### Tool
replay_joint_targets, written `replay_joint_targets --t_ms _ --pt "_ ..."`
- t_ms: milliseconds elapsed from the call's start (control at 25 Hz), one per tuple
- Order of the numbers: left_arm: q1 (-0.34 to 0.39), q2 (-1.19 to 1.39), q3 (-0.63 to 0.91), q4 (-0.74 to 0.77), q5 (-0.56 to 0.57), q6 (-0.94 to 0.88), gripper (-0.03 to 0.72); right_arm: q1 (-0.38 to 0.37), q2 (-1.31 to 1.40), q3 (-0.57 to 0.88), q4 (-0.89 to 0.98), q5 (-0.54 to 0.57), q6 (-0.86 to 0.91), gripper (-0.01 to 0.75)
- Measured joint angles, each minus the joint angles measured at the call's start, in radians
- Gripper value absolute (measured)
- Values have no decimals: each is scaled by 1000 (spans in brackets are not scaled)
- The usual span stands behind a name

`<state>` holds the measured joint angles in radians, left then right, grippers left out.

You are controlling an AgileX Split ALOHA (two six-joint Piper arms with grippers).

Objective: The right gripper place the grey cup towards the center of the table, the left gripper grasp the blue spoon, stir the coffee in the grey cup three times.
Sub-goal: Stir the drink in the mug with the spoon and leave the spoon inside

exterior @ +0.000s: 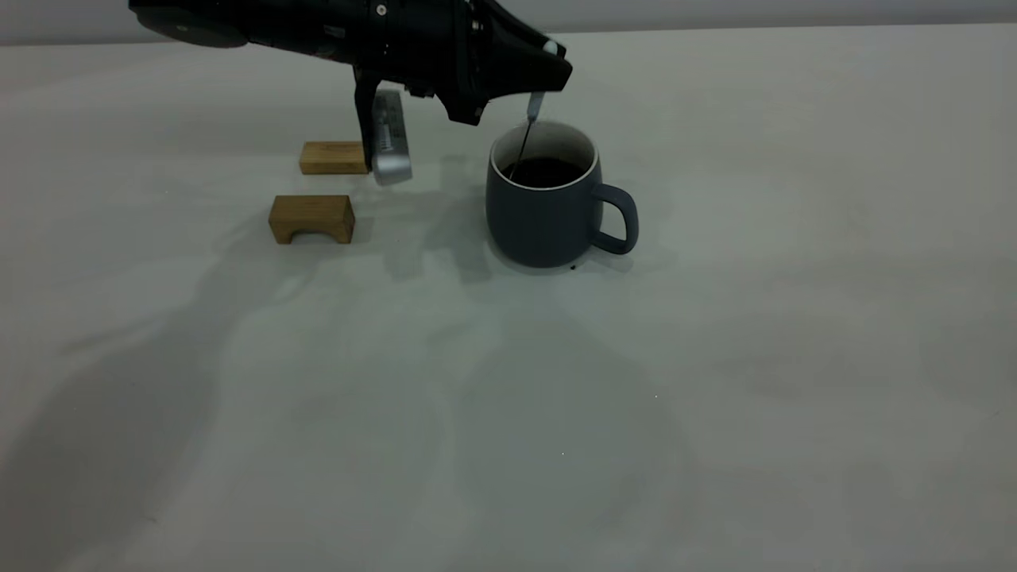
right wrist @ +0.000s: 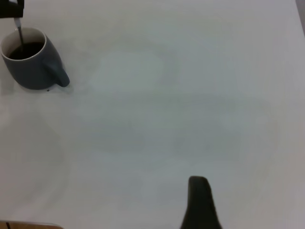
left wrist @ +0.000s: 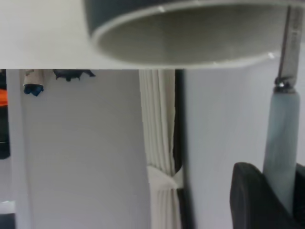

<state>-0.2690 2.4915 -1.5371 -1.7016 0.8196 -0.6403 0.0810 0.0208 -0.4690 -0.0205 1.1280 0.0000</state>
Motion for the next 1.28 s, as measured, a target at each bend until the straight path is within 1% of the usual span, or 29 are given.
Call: replay_joint_targets --t_ms 120,280,440,600,800,960,1040,1200,1280 --pt "-1 0 0 -14 59 62 169 0 0 0 0 0 0 591" --pt "-3 4 -4 -23 142 63 169 0 0 0 0 0 0 591" --pt "-15 9 -4 -20 190 -39 169 0 0 0 0 0 0 591" --pt "-19 10 -4 -18 202 -163 169 0 0 0 0 0 0 591" --pt "-19 10 -4 -10 157 -280 169 0 0 0 0 0 0 591" --pt "-19 11 -4 24 77 -325 168 0 0 0 0 0 0 591" --pt "-19 12 -4 29 46 -298 168 0 0 0 0 0 0 591" --pt "-19 14 -4 28 23 -172 168 0 0 0 0 0 0 591" --pt "-17 14 -4 27 18 -137 172 0 0 0 0 0 0 591"
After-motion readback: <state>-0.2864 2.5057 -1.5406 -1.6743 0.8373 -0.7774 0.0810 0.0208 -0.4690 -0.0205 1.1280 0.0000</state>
